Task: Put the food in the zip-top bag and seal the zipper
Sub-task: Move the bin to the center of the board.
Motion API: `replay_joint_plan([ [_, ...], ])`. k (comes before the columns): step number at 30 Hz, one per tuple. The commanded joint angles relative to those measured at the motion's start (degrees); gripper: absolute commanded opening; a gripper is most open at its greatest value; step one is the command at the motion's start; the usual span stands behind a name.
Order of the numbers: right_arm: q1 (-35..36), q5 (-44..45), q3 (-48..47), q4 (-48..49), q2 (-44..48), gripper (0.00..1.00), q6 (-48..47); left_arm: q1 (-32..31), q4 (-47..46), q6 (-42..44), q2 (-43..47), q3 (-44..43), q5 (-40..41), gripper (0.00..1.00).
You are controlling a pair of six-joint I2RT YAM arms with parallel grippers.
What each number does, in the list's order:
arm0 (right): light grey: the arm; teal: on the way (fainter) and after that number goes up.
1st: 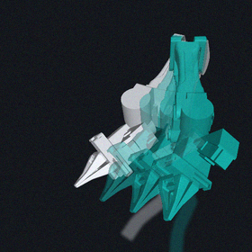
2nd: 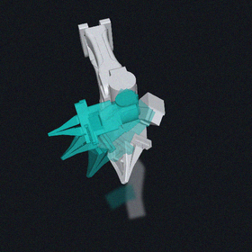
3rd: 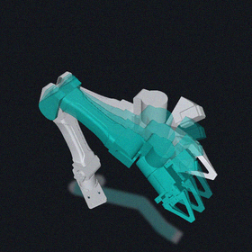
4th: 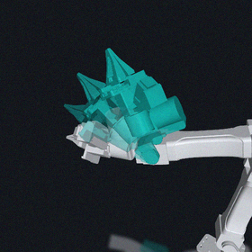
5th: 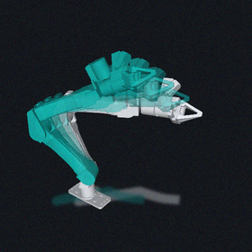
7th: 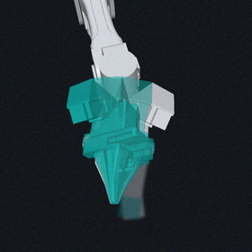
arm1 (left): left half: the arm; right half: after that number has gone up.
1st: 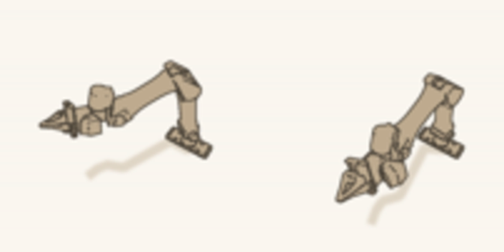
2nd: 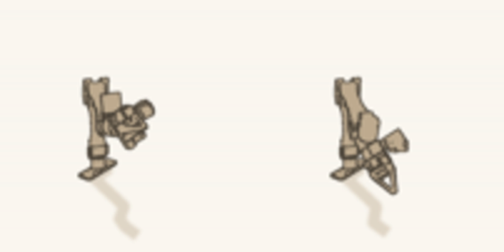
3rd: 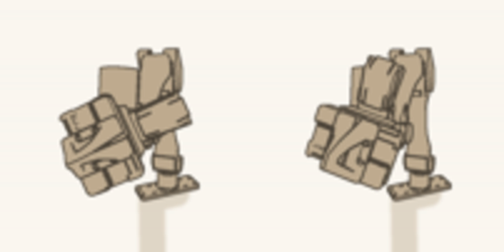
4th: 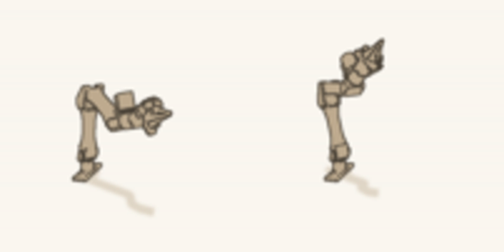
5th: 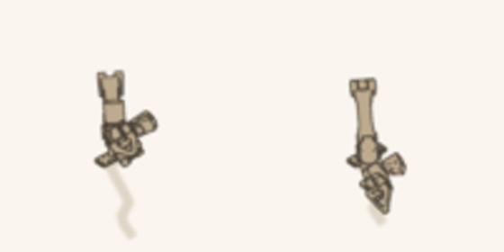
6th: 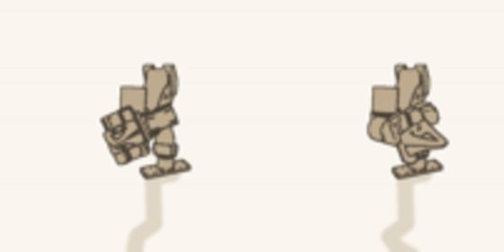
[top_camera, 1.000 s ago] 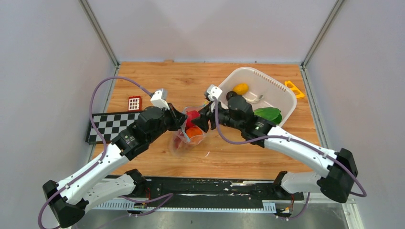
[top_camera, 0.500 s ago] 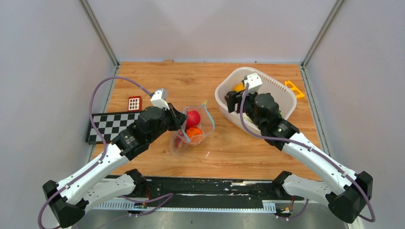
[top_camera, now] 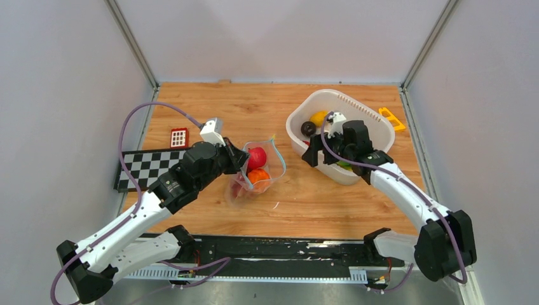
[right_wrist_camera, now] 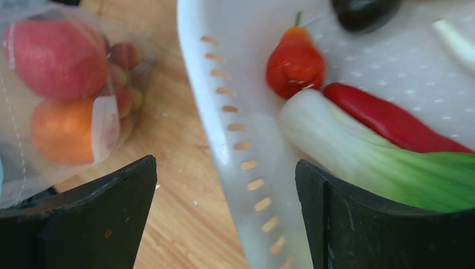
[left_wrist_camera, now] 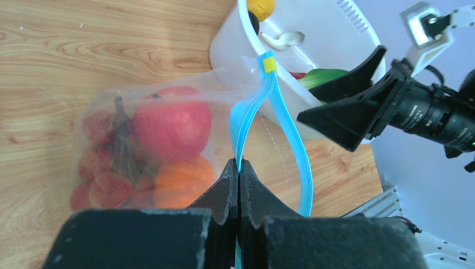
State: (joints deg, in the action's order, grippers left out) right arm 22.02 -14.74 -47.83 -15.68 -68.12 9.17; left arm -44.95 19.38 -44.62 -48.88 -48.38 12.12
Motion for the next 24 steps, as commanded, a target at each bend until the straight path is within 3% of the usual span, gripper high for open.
replay_joint_plan([
  [1, -0.05, -15.73, 0.71, 0.69, -3.21, 0.94, 1.58, -0.01, -2.31, 0.63, 0.95, -1.1, 0.93, 0.0],
  [7, 2.02, -23.82, 2.24, 6.35, -5.81, 0.94, 5.1, 0.01, -2.43, 0.58, 0.44, -1.12, 0.2, 0.0],
  [13, 7.5, -21.16, 1.45, 10.75, -5.07, 0.94, 10.53, 0.03, -2.33, 0.31, 1.34, -0.68, 1.01, 0.0],
  [20, 12.1, -10.51, 1.86, 16.79, -1.58, 0.95, 16.44, 0.04, -2.24, 0.15, 1.27, -0.93, 1.15, 0.0],
  [24, 12.1, 8.49, -0.69, 10.8, 1.63, 0.94, 13.02, 0.01, -2.13, 0.02, 1.34, -0.93, 1.07, 0.0],
])
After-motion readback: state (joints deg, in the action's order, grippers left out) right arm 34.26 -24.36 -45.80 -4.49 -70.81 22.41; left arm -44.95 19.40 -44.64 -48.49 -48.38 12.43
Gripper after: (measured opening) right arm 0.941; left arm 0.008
